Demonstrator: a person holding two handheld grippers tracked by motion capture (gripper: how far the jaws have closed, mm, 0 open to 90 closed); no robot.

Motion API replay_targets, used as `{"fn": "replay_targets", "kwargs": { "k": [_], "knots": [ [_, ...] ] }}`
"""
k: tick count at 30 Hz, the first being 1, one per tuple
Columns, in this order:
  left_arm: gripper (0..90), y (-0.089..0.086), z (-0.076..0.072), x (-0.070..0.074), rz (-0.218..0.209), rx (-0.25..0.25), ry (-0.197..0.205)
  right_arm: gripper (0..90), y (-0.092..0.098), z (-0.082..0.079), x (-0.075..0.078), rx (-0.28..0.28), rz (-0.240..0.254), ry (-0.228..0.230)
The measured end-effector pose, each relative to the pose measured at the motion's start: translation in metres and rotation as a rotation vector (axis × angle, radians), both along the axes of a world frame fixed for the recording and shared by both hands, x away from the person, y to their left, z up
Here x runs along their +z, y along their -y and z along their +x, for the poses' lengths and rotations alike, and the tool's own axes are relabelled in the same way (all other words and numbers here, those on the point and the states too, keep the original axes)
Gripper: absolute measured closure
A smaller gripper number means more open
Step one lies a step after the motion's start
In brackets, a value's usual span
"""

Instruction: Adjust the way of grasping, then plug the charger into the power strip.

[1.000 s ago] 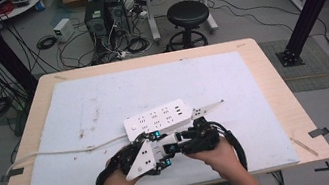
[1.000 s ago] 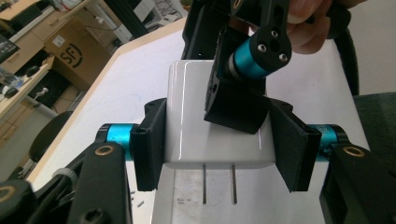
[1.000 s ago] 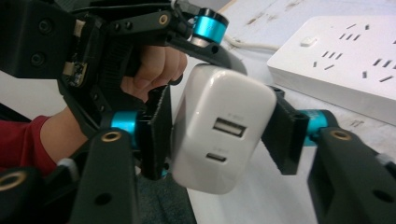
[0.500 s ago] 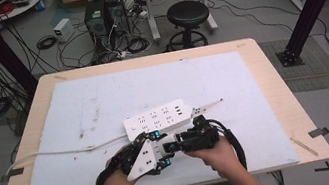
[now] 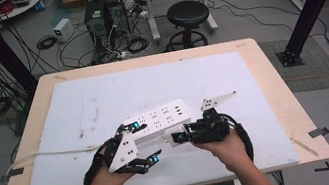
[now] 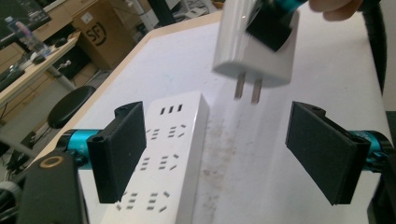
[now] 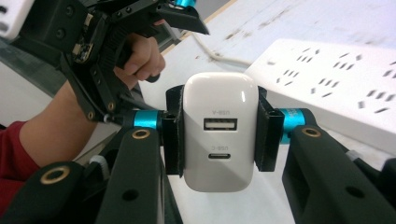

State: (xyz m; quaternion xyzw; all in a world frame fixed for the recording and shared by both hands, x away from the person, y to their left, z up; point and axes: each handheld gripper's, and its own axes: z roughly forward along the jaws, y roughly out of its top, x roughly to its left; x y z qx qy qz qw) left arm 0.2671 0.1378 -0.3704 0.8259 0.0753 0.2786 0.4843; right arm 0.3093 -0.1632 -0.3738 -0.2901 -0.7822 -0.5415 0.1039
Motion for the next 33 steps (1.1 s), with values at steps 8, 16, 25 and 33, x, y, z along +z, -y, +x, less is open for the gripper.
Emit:
{"fn": "replay_targets", "kwargs": {
  "k": [8, 16, 25, 33],
  "knots": [
    [20.3, -0.02, 0.011, 0.01, 0.032, 0.06, -0.068, 63.7, 0.013, 0.0, 0.012, -0.037, -0.039, 0.049],
    [20.3, -0.052, 0.042, 0.021, 0.071, 0.157, -0.176, 63.7, 0.04, 0.001, 0.03, -0.113, -0.082, 0.132],
    [20.3, -0.068, 0.045, 0.032, 0.04, 0.181, -0.174, 63.7, 0.049, 0.006, 0.037, -0.132, -0.105, 0.141],
    [20.3, -0.084, 0.052, 0.036, 0.028, 0.206, -0.189, 63.7, 0.05, 0.019, 0.043, -0.131, -0.147, 0.153]
  ]
}}
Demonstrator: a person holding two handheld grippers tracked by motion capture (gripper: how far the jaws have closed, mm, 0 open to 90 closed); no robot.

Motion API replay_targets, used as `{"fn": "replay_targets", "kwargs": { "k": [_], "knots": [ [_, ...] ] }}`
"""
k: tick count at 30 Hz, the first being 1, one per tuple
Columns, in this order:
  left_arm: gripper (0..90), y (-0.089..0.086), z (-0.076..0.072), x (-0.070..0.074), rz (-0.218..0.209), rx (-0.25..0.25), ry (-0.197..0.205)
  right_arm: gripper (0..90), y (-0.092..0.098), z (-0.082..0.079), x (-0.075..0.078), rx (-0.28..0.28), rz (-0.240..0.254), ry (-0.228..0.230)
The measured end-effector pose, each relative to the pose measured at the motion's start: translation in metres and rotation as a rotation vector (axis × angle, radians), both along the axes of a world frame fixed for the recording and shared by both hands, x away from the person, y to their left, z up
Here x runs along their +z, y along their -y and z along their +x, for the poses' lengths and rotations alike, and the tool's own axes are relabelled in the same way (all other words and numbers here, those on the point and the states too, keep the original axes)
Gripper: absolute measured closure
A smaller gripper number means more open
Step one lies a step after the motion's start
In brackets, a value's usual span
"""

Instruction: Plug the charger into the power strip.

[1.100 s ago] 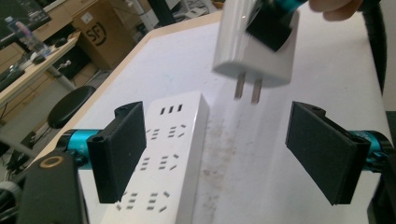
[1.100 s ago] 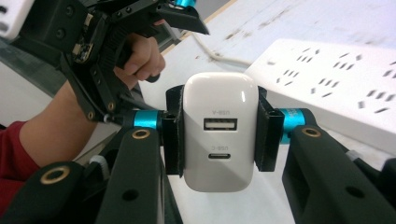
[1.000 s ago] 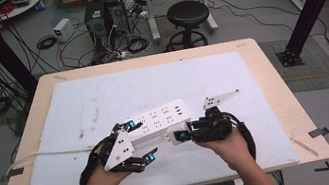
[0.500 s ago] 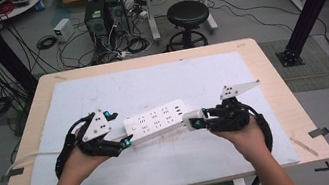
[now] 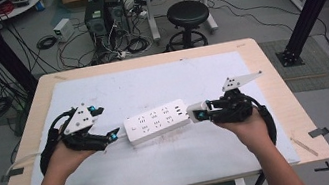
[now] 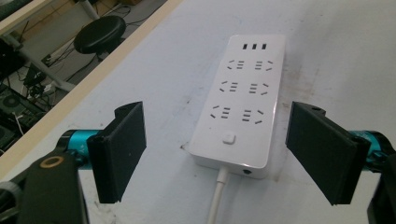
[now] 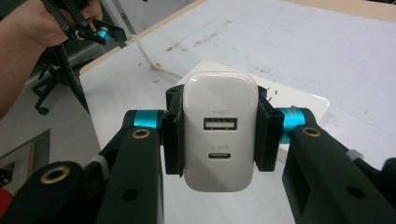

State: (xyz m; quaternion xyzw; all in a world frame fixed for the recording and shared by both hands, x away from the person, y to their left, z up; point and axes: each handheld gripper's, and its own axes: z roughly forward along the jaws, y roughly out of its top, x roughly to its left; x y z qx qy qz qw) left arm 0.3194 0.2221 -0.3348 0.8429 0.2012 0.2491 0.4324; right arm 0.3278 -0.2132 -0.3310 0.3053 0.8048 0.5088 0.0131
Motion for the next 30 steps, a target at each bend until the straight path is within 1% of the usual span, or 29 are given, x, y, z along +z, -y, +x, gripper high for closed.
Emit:
{"fn": "replay_targets", "kwargs": {
  "k": [3, 4, 5, 7, 9, 10, 11, 12, 13, 14, 15, 16, 17, 18, 20, 22, 24, 26, 28, 30],
  "knots": [
    [20.3, -0.003, 0.0, 0.0, -0.003, 0.005, -0.001, 63.7, -0.001, 0.005, 0.003, 0.006, -0.014, 0.013],
    [20.3, -0.005, 0.0, -0.001, -0.002, 0.01, -0.007, 63.6, -0.004, 0.012, 0.007, 0.014, -0.04, 0.019],
    [20.3, -0.006, 0.0, -0.001, 0.001, 0.012, -0.005, 63.6, -0.007, 0.018, 0.01, 0.03, -0.061, 0.019],
    [20.3, -0.009, -0.001, -0.002, -0.005, 0.015, -0.008, 63.7, -0.01, 0.024, 0.013, 0.038, -0.083, 0.023],
    [20.3, -0.012, -0.001, -0.003, -0.002, 0.024, -0.009, 63.6, -0.016, 0.034, 0.017, 0.058, -0.121, 0.023],
    [20.3, -0.012, -0.001, -0.003, -0.002, 0.024, -0.009, 63.6, -0.016, 0.034, 0.017, 0.058, -0.121, 0.023],
    [20.3, -0.015, -0.001, -0.005, -0.008, 0.03, -0.01, 63.6, -0.024, 0.045, 0.02, 0.083, -0.161, 0.031],
    [20.3, -0.016, -0.002, -0.005, -0.01, 0.033, -0.009, 63.6, -0.027, 0.048, 0.021, 0.095, -0.175, 0.031],
    [20.3, -0.016, -0.002, -0.005, -0.01, 0.033, -0.009, 63.6, -0.027, 0.048, 0.021, 0.095, -0.175, 0.031],
    [20.3, -0.018, -0.002, -0.006, -0.011, 0.035, -0.01, 63.6, -0.029, 0.05, 0.022, 0.105, -0.191, 0.035],
    [20.3, -0.018, -0.002, -0.006, -0.011, 0.035, -0.01, 63.6, -0.029, 0.05, 0.022, 0.105, -0.191, 0.035],
    [20.3, -0.018, -0.002, -0.006, -0.011, 0.035, -0.01, 63.6, -0.035, 0.056, 0.023, 0.116, -0.218, 0.04],
    [20.3, -0.022, -0.003, -0.007, -0.014, 0.04, -0.01, 63.6, -0.045, 0.068, 0.025, 0.143, -0.262, 0.044],
    [20.3, -0.023, -0.003, -0.008, -0.016, 0.044, -0.011, 63.6, -0.045, 0.068, 0.025, 0.143, -0.262, 0.044],
    [20.3, -0.025, -0.004, -0.009, -0.016, 0.049, -0.012, 63.6, -0.052, 0.076, 0.025, 0.159, -0.292, 0.047],
    [20.3, -0.027, -0.004, -0.011, -0.012, 0.052, -0.015, 63.7, -0.059, 0.083, 0.024, 0.18, -0.319, 0.038],
    [20.3, -0.028, -0.004, -0.013, -0.015, 0.053, -0.02, 63.6, -0.066, 0.092, 0.023, 0.203, -0.36, 0.038],
    [20.3, -0.029, -0.005, -0.013, -0.014, 0.051, -0.024, 63.6, -0.072, 0.097, 0.022, 0.221, -0.384, 0.034],
    [20.3, -0.03, -0.006, -0.014, -0.01, 0.054, -0.026, 63.6, -0.078, 0.104, 0.02, 0.25, -0.412, 0.034],
    [20.3, -0.03, -0.006, -0.014, -0.008, 0.053, -0.026, 63.6, -0.086, 0.11, 0.016, 0.286, -0.439, 0.044]
  ]
}}
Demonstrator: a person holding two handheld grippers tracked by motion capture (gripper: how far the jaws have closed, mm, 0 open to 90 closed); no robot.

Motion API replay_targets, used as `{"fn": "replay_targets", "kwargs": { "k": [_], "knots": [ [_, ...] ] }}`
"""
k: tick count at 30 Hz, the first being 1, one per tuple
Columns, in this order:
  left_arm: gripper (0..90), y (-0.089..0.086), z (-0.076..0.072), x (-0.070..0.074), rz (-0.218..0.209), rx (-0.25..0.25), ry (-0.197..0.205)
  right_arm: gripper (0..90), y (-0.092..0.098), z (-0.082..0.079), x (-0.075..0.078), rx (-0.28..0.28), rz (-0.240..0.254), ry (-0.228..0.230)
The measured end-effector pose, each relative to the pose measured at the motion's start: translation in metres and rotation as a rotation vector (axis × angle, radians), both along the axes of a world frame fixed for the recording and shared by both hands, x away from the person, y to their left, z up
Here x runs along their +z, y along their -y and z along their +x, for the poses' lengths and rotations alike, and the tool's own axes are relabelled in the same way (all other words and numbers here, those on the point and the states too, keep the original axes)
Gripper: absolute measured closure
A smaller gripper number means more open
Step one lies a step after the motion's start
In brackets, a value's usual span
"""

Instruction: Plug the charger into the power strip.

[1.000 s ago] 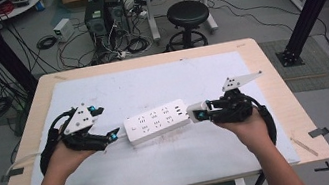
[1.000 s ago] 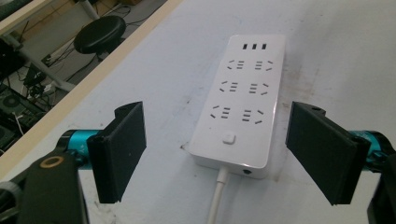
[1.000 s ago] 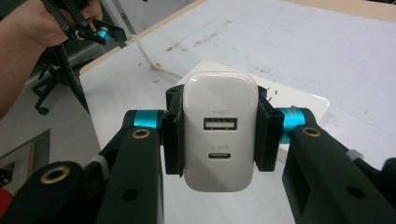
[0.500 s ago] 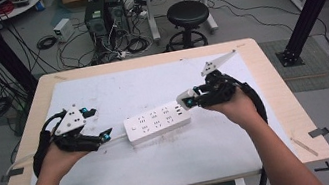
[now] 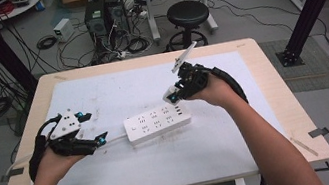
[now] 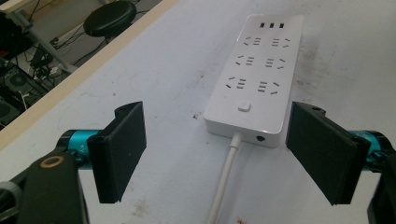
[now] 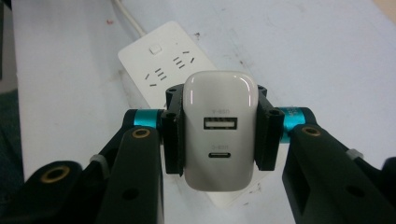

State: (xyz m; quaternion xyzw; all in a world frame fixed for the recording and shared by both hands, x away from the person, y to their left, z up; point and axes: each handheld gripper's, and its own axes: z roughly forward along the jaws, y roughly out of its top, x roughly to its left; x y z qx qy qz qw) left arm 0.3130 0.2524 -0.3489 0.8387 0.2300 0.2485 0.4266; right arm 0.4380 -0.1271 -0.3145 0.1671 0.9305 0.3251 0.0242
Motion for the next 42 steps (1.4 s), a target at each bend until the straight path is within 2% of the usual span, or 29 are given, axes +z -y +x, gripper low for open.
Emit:
{"fn": "replay_targets", "kwargs": {
  "k": [5, 6, 8, 12, 13, 18, 24, 25, 26, 29, 30, 35, 36, 42],
  "knots": [
    [20.3, -0.001, -0.001, -0.001, 0.0, 0.005, -0.002, 63.7, -0.007, 0.005, -0.004, 0.023, -0.023, -0.003],
    [20.3, -0.002, -0.001, -0.002, 0.007, 0.004, -0.001, 63.7, -0.023, 0.016, -0.015, 0.093, -0.118, 0.0],
    [20.3, -0.002, -0.001, -0.003, 0.006, 0.006, -0.003, 63.6, -0.028, 0.019, -0.018, 0.131, -0.14, 0.007],
    [20.3, -0.003, 0.0, -0.007, 0.001, 0.009, -0.007, 63.7, -0.03, 0.021, -0.02, 0.142, -0.153, 0.014],
    [20.3, -0.003, 0.0, -0.008, 0.001, 0.011, -0.01, 63.7, -0.037, 0.025, -0.025, 0.176, -0.184, 0.015],
    [20.3, -0.004, 0.0, -0.012, -0.003, 0.012, -0.019, 63.6, -0.044, 0.032, -0.033, 0.241, -0.264, 0.028],
    [20.3, -0.006, 0.0, -0.016, -0.01, 0.019, -0.026, 63.7, -0.049, 0.035, -0.035, 0.282, -0.294, 0.035],
    [20.3, -0.007, 0.0, -0.016, -0.005, 0.017, -0.026, 63.7, -0.053, 0.037, -0.036, 0.317, -0.325, 0.044],
    [20.3, -0.007, 0.0, -0.016, -0.009, 0.021, -0.026, 63.7, -0.054, 0.038, -0.035, 0.321, -0.336, 0.052],
    [20.3, -0.007, 0.0, -0.016, -0.009, 0.021, -0.026, 63.7, -0.055, 0.038, -0.035, 0.335, -0.34, 0.052],
    [20.3, -0.007, 0.0, -0.017, -0.006, 0.017, -0.029, 63.7, -0.059, 0.039, -0.032, 0.382, -0.359, 0.064],
    [20.3, -0.006, 0.0, -0.018, -0.01, 0.019, -0.032, 63.7, -0.061, 0.039, -0.031, 0.405, -0.377, 0.067],
    [20.3, -0.006, 0.0, -0.018, -0.01, 0.018, -0.033, 63.7, -0.063, 0.04, -0.031, 0.435, -0.407, 0.065],
    [20.3, -0.007, -0.001, -0.019, -0.005, 0.02, -0.038, 63.7, -0.065, 0.041, -0.031, 0.449, -0.415, 0.072]
  ]
}}
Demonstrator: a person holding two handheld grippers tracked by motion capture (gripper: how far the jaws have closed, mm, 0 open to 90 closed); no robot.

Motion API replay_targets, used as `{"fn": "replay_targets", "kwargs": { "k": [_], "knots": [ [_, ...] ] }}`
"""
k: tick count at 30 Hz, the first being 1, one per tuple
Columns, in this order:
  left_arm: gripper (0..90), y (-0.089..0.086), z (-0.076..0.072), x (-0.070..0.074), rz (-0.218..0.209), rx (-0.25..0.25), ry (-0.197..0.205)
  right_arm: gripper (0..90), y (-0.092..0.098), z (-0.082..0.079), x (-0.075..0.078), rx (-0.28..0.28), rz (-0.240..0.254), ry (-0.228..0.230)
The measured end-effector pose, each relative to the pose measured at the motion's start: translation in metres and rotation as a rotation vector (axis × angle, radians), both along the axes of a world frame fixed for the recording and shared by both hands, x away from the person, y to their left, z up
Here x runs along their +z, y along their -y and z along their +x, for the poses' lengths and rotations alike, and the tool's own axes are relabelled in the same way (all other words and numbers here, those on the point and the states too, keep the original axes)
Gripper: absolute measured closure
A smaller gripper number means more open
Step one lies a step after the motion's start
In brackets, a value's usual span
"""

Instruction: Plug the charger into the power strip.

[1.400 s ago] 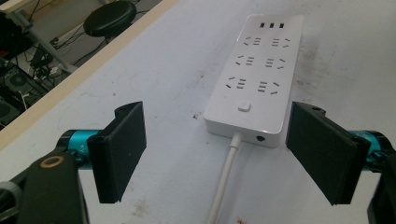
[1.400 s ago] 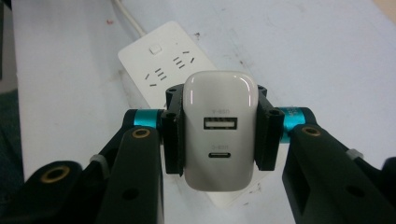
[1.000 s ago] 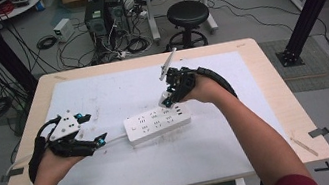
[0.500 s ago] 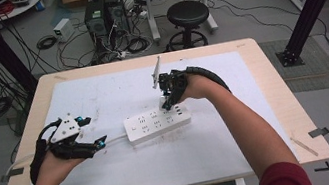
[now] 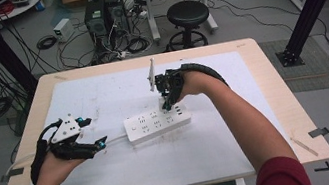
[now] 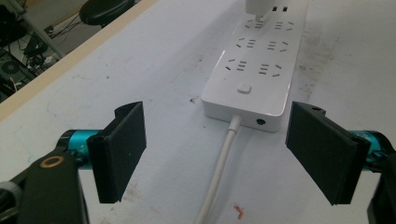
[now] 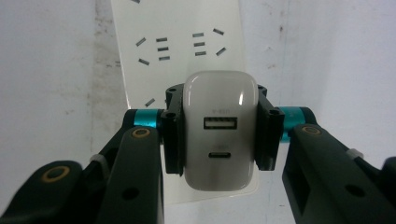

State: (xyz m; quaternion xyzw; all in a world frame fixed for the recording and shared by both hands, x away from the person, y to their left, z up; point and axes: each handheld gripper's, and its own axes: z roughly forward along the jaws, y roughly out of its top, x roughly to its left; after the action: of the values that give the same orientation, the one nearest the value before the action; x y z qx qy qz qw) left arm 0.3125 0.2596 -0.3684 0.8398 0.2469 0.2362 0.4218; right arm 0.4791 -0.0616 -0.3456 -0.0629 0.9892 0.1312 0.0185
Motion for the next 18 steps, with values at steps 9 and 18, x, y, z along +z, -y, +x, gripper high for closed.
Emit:
{"fn": "replay_targets", "kwargs": {
  "k": [9, 18],
  "knots": [
    [20.3, -0.002, 0.0, -0.001, -0.001, 0.003, -0.001, 63.7, -0.007, 0.0, -0.008, 0.049, -0.035, 0.003],
    [20.3, 0.005, 0.001, -0.003, -0.008, -0.008, -0.003, 64.0, -0.016, -0.001, -0.016, 0.093, -0.081, 0.024]
  ]
}}
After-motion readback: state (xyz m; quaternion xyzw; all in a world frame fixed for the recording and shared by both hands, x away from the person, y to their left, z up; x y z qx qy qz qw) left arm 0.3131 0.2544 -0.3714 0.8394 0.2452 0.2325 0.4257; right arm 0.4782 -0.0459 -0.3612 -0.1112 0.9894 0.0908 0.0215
